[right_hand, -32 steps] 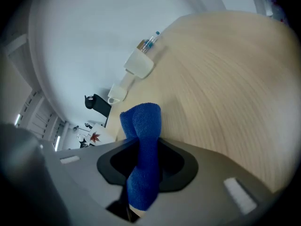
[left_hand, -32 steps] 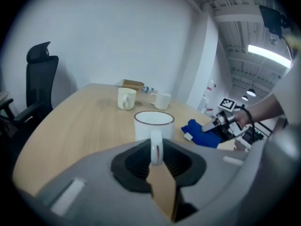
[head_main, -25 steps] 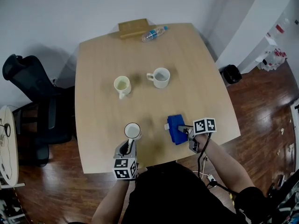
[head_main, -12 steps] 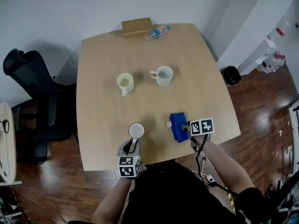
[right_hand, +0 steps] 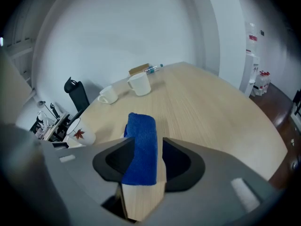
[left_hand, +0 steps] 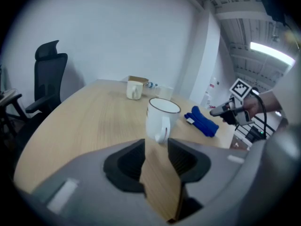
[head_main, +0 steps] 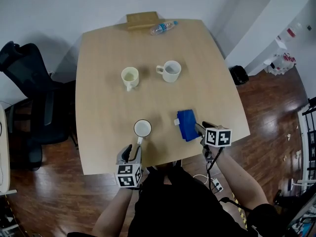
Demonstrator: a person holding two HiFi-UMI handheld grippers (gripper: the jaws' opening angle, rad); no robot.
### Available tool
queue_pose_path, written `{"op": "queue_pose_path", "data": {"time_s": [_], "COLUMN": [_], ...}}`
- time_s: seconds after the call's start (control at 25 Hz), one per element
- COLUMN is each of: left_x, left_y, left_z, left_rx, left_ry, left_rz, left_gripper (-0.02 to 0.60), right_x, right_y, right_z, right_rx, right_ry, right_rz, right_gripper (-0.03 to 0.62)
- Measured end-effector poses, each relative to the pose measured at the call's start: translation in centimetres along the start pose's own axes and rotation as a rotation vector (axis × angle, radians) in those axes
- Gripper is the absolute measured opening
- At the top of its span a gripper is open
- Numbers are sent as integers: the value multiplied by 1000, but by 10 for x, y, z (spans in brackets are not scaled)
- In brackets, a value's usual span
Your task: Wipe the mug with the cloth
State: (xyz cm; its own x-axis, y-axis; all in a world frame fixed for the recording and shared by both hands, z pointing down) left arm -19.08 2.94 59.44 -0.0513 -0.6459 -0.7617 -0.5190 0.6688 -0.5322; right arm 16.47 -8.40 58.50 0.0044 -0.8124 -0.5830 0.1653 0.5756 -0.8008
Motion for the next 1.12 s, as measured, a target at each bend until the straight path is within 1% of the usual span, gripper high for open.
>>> {"op": "queue_pose_path", "data": {"time_s": [0.08, 0.16, 0.24, 0.32, 0.48, 0.6, 0.68, 0.8, 0.88, 1.0, 1.12], "left_x": [-3, -3, 0, 5, 2, -18, -35, -54, -58, -65, -66], "left_y": [8, 16, 29, 44, 76, 97, 112, 132, 145, 159, 168], "left_z": [1, 10, 26, 48, 109, 165, 202, 245, 265, 277, 281], "left_rx": [13, 19, 18, 17, 16, 23, 22, -1, -10, -13, -22], "left_ry": [2, -20, -49, -84, -149, -181, -189, -186, -196, -229, -230], "left_rz": [16, 36, 66, 104, 178, 214, 227, 226, 228, 243, 260], "left_gripper": [152, 152, 152, 152, 152, 152, 152, 150, 149, 143, 141], "right_x": [-3, -10, -19, -28, -51, -78, -100, -129, -141, -153, -157], "right_y": [15, 31, 50, 69, 119, 164, 194, 229, 247, 271, 291], "right_z": [-1, -2, -4, -9, -13, -5, 3, 16, 22, 25, 22], "right_rx": [4, 22, 51, 100, 223, 307, 341, 344, 336, 319, 280], "right_ry": [-1, -6, -10, -15, -9, 32, 60, 93, 109, 138, 171], "right_rz": [38, 71, 101, 129, 212, 277, 309, 368, 417, 494, 575], "right_gripper": [181, 176, 173, 172, 161, 153, 153, 153, 153, 144, 135]}}
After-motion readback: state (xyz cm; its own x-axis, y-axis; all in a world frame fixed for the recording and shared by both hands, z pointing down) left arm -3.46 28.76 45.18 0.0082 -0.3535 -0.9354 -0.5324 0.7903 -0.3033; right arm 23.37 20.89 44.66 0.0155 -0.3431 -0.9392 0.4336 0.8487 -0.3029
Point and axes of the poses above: the fingertips, and each gripper's own axes: y backward along the fingers, z to its right, x out of its top, the point moved 8 cm from there along y, backward along the fingers, and after that the axes turned 12 degrees about -x, right-handed, at the moved point
